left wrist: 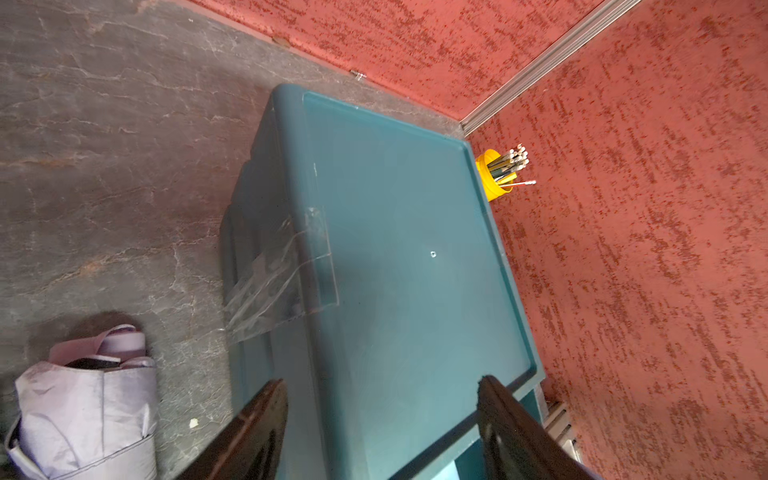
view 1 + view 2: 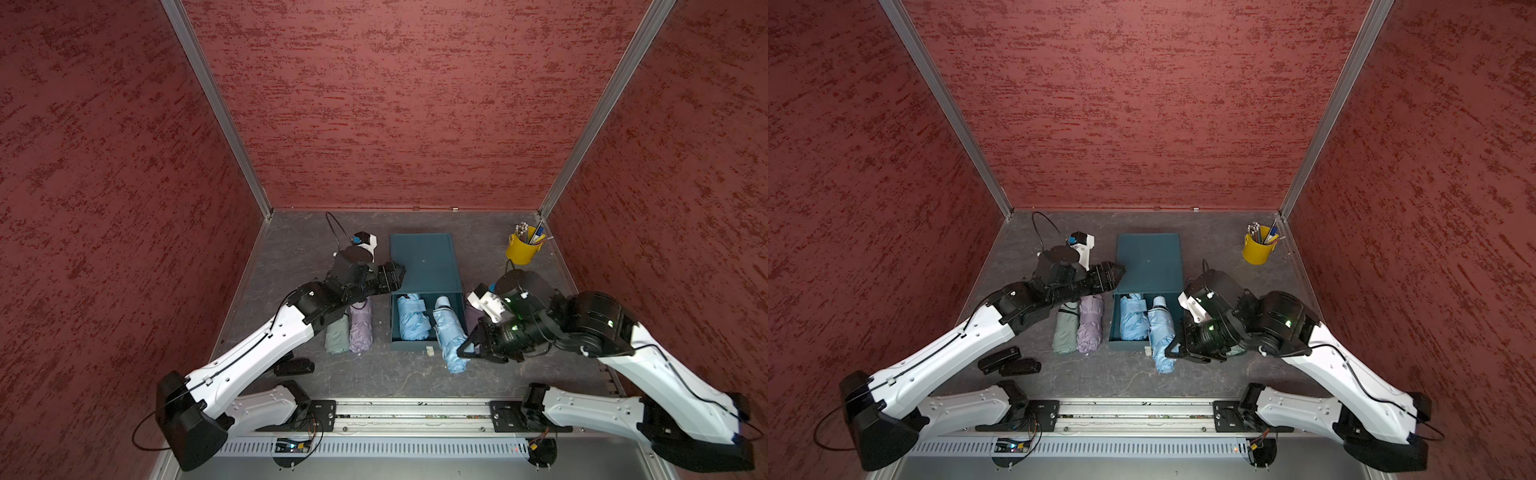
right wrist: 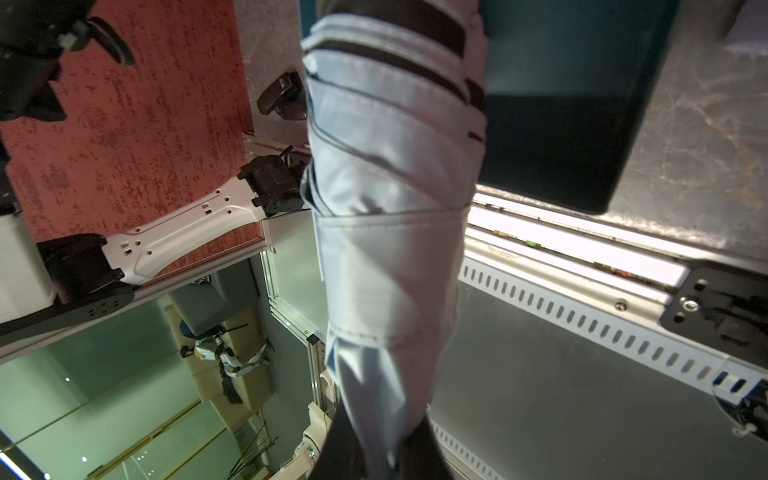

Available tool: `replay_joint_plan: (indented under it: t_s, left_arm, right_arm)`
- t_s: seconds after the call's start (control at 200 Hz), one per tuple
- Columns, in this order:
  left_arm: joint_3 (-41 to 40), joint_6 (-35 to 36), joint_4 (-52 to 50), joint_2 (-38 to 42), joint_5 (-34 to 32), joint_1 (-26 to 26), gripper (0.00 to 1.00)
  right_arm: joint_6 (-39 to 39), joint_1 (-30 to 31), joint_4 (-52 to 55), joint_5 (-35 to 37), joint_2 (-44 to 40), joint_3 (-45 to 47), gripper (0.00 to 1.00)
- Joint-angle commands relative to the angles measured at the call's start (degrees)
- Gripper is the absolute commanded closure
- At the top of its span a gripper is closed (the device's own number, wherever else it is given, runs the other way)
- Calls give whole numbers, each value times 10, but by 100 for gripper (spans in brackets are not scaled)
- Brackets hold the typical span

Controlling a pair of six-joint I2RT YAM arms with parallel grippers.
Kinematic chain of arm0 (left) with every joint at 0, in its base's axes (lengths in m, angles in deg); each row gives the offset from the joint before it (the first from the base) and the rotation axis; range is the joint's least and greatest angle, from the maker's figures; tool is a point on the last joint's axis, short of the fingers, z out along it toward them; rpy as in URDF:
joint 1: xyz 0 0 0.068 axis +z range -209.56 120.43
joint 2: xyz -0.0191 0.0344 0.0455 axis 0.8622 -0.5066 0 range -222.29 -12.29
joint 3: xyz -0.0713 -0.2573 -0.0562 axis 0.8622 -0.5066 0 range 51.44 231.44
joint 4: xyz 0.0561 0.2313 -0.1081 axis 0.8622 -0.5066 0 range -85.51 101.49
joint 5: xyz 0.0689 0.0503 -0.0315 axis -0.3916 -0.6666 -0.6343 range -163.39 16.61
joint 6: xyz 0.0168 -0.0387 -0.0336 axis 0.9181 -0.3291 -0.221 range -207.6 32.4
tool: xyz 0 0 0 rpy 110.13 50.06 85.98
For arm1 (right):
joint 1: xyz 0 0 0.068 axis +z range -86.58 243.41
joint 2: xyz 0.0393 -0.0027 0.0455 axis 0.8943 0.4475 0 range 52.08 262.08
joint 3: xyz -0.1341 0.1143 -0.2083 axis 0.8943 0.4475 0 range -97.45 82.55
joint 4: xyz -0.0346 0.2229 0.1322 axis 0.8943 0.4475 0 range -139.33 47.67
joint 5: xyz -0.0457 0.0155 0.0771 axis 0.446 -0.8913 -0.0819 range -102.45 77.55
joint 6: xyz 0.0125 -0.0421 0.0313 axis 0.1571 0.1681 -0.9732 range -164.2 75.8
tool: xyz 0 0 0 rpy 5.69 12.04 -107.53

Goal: Place the umbrella in the drawer by color
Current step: Place the umbrella in the drawer.

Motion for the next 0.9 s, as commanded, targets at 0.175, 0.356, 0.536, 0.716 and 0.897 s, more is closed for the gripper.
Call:
replay_joint_plan:
  t_s: [0.175, 0.356, 0.536, 0.716, 0.897]
  left_arm:
    - [19, 20, -33, -24, -15, -7, 26]
    - [12, 28, -40, -30, -22, -9, 29]
    - [2, 32, -38, -29, -26, -9, 31]
    - [0, 35, -43, -36, -32, -9, 32]
    - [-3, 37, -46, -40, -40, -8, 33]
  right_arm:
    - [-33, -14, -74, -27, 30, -12, 100]
    - [-43, -39, -82, -51, 38, 3, 100]
    - [-57, -89, -105, -83, 19, 40, 100]
    - [-43, -104, -112, -95, 30, 40, 75]
    - [-15, -123, -118, -90, 43, 27, 63]
